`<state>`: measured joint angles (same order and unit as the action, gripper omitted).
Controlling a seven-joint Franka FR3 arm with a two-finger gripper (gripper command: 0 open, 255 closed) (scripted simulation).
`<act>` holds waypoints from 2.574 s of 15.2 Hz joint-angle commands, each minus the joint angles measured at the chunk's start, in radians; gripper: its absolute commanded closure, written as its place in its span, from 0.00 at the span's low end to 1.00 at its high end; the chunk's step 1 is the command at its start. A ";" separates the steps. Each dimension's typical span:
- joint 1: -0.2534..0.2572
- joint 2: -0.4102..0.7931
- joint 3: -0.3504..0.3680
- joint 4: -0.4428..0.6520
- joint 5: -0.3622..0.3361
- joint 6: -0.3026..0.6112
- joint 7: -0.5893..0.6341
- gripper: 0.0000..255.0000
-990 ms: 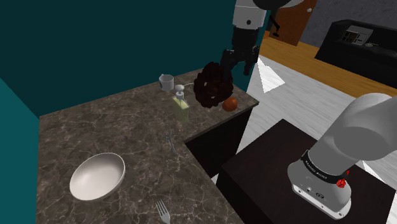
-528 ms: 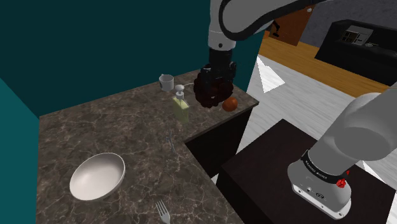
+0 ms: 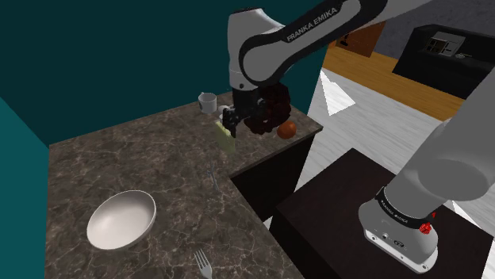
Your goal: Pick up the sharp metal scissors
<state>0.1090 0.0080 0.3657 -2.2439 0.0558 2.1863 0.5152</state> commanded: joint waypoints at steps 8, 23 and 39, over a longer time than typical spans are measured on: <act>0.090 0.365 -0.005 0.223 -0.186 0.107 0.178 0.00; 0.220 0.736 -0.080 0.511 -0.310 0.168 0.275 0.00; 0.212 0.695 -0.069 0.502 -0.298 0.137 0.269 1.00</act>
<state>0.3230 0.7129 0.2946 -1.7392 -0.2452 2.3297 0.7862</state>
